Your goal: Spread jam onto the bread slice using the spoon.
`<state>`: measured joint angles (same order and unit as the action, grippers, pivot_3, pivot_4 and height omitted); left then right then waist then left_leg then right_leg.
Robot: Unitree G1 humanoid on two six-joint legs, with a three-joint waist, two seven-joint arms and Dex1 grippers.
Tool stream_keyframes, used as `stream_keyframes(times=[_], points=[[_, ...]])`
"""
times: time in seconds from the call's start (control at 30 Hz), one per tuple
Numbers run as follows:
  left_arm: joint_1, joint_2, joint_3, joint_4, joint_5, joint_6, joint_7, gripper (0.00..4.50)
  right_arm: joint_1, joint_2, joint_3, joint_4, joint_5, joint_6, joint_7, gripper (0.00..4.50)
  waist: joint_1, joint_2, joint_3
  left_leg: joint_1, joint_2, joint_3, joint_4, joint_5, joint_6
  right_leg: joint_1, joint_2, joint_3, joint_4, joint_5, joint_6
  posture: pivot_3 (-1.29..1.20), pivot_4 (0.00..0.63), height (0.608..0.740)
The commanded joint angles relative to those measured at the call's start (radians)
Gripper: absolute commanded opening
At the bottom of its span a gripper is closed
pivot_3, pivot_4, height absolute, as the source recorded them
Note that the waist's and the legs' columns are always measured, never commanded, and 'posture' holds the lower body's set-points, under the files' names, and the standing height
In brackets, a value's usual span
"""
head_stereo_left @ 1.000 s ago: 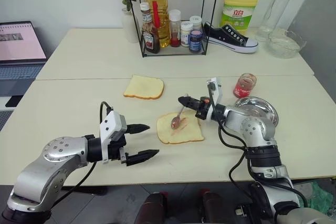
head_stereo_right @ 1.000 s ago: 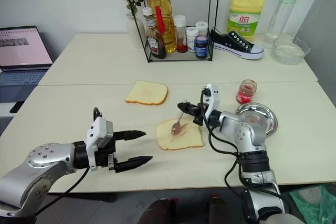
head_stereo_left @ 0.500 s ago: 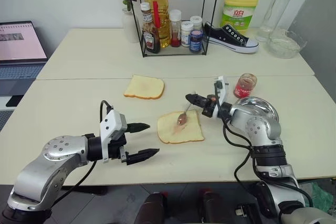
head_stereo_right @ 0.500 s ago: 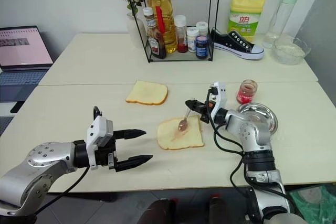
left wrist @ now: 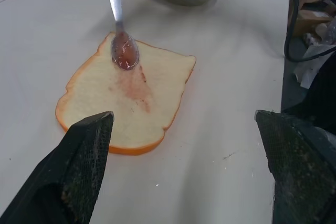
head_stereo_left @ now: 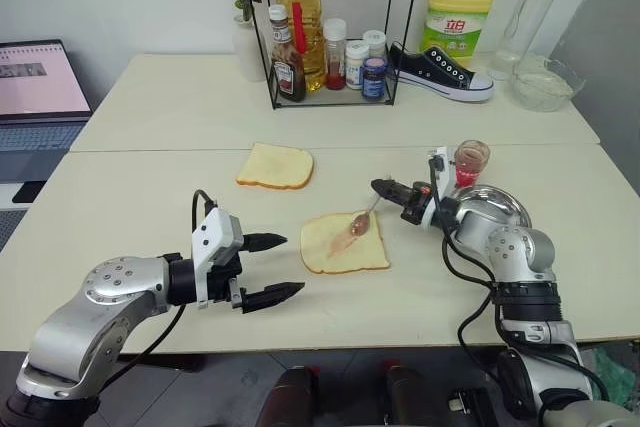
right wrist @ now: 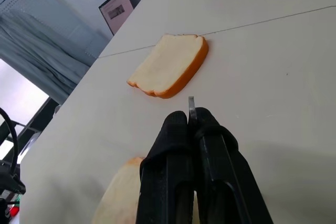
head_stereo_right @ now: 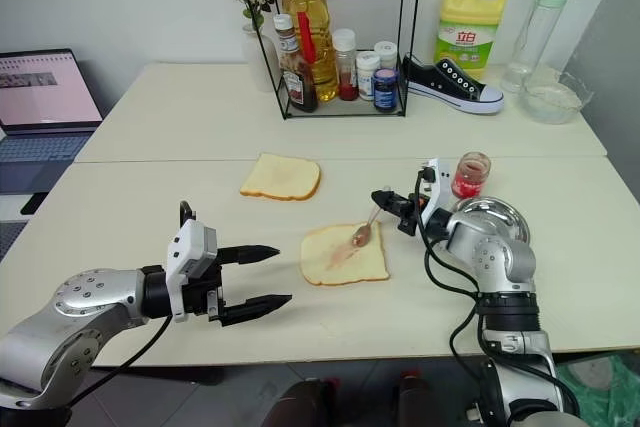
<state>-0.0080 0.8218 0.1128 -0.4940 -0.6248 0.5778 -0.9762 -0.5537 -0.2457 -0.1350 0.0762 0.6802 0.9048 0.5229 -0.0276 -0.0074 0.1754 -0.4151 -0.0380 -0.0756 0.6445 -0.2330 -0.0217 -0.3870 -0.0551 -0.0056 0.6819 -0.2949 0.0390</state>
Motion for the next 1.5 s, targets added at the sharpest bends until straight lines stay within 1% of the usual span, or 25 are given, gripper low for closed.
stream_keyframes(times=[0.03, 0.37, 0.67, 0.83, 1.1, 1.2, 1.33, 1.5], points=[[-0.009, 0.009, 0.005, -0.005, 0.002, -0.015, -0.013, 4.5, 0.028, -0.02, -0.002, -0.052, 0.019, 0.032, 0.013, 0.05, 0.0, 0.0, 0.0, 0.0, 0.0, 0.0, 0.0, 0.0, 0.0, 0.0, 0.0, 0.0, 0.0, 0.0, 0.0, 0.0, 0.15, 0.74], [-0.005, 0.007, 0.009, -0.008, 0.004, -0.013, -0.01, 4.5, 0.028, -0.005, -0.044, -0.056, 0.083, 0.092, -0.007, 0.05, -0.002, 0.0, 0.0, 0.0, 0.0, 0.0, 0.0, 0.0, 0.0, 0.0, 0.0, 0.0, 0.0, 0.0, 0.0, 0.0, 0.15, 0.74], [-0.002, 0.007, 0.011, -0.009, 0.004, -0.014, -0.009, 4.5, 0.009, 0.029, -0.102, -0.04, 0.119, 0.122, -0.051, 0.05, -0.002, 0.0, 0.0, 0.0, 0.0, 0.0, 0.0, 0.0, 0.0, 0.0, 0.0, 0.0, 0.0, 0.0, 0.0, 0.0, 0.15, 0.74], [-0.005, 0.005, 0.007, -0.008, 0.004, -0.014, -0.008, 4.5, 0.016, 0.033, -0.11, -0.043, 0.126, 0.137, -0.061, 0.05, -0.002, 0.0, 0.0, 0.0, 0.0, 0.0, 0.0, 0.0, 0.0, 0.0, 0.0, 0.0, 0.0, 0.0, 0.0, 0.0, 0.15, 0.74], [0.0, 0.007, 0.01, -0.012, 0.003, -0.013, -0.01, 4.5, 0.007, 0.074, -0.181, -0.024, 0.189, 0.187, -0.127, 0.05, -0.001, 0.0, 0.0, 0.0, 0.0, 0.0, 0.0, 0.0, 0.0, 0.0, 0.0, 0.0, 0.0, 0.0, 0.0, 0.0, 0.15, 0.74], [-0.003, 0.006, 0.007, -0.01, 0.003, -0.013, -0.01, 4.5, 0.008, 0.072, -0.178, -0.011, 0.199, 0.212, -0.138, 0.05, -0.002, 0.0, 0.0, 0.0, 0.0, 0.0, 0.0, 0.0, 0.0, 0.0, 0.0, 0.0, 0.0, 0.0, 0.0, 0.0, 0.15, 0.74], [0.001, 0.008, 0.01, -0.012, 0.003, -0.013, -0.011, 4.5, 0.036, 0.048, -0.13, -0.026, 0.177, 0.238, -0.116, 0.05, -0.002, 0.0, 0.0, 0.0, 0.0, 0.0, 0.0, 0.0, 0.0, 0.0, 0.0, 0.0, 0.0, 0.0, 0.0, 0.0, 0.15, 0.74], [0.002, 0.007, 0.009, -0.013, 0.005, -0.013, -0.01, 4.5, 0.054, 0.024, -0.105, -0.033, 0.17, 0.251, -0.1, 0.05, -0.002, 0.0, 0.0, 0.0, 0.0, 0.0, 0.0, 0.0, 0.0, 0.0, 0.0, 0.0, 0.0, 0.0, 0.0, 0.0, 0.15, 0.74]])
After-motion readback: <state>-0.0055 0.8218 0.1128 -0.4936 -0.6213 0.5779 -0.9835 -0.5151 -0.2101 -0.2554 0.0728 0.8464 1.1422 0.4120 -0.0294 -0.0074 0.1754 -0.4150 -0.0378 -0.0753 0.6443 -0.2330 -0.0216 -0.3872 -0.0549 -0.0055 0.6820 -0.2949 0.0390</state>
